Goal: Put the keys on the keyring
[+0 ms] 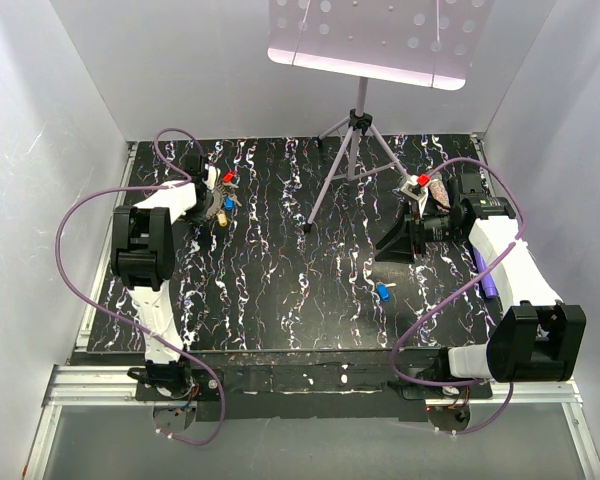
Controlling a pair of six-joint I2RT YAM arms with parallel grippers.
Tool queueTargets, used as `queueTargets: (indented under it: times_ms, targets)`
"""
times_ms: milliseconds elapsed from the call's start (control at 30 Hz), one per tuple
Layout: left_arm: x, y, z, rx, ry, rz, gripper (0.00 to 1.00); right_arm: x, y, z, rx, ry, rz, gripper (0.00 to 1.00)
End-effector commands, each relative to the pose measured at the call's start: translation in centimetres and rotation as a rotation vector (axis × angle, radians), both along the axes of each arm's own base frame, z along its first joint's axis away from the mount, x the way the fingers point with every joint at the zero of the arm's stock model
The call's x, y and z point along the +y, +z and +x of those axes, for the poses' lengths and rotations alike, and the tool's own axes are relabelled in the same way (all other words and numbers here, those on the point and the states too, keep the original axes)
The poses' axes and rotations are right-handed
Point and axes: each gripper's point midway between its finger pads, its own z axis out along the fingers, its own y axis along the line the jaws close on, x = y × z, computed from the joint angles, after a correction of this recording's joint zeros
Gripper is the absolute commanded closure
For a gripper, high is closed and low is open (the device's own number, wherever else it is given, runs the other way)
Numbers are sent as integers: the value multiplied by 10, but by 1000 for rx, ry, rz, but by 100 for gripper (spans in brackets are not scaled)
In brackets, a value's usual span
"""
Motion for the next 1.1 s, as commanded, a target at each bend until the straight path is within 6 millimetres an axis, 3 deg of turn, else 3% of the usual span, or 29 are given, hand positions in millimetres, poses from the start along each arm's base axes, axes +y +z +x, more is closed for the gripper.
queueTargets:
  times_ms: [0, 400, 600, 700, 867, 1067]
  targets:
    - [1, 11, 13, -45, -1, 17, 76, 2, 19, 0, -55, 12, 31, 43]
    - [2, 5, 15, -42, -4, 28, 77, 2, 19, 0, -58, 12, 30, 43]
    - [3, 2, 15, -40, -11, 35, 83, 2, 19, 0, -56, 14, 32, 42]
    - [2, 2, 14, -39, -16, 31, 92, 2, 19, 0, -57, 15, 32, 42]
    - [-1, 10, 13, -52, -34, 16, 100, 2, 20, 0, -63, 15, 32, 42]
    - [-13, 43, 6, -111, -73, -29, 100, 1, 21, -2, -66, 17, 32, 41]
